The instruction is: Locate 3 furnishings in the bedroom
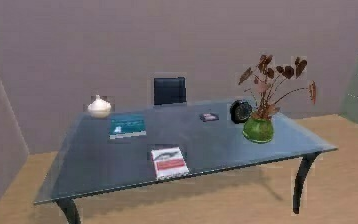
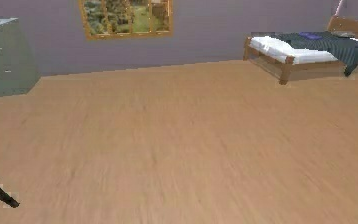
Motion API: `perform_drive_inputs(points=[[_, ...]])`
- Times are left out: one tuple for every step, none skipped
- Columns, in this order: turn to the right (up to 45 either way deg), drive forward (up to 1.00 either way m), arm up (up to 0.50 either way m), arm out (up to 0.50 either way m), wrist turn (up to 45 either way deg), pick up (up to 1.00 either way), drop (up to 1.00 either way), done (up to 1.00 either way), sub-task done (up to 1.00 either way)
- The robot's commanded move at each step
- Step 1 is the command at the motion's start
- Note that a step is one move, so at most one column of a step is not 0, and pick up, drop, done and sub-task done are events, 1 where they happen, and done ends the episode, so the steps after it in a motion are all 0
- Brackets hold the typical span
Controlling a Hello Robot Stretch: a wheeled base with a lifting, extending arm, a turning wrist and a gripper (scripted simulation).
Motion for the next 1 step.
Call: perform_drive_inputs(points=[[0.0, 0.00, 0.00, 0.00, 0.0, 0.00, 0.00, 0.00, 1.00]])
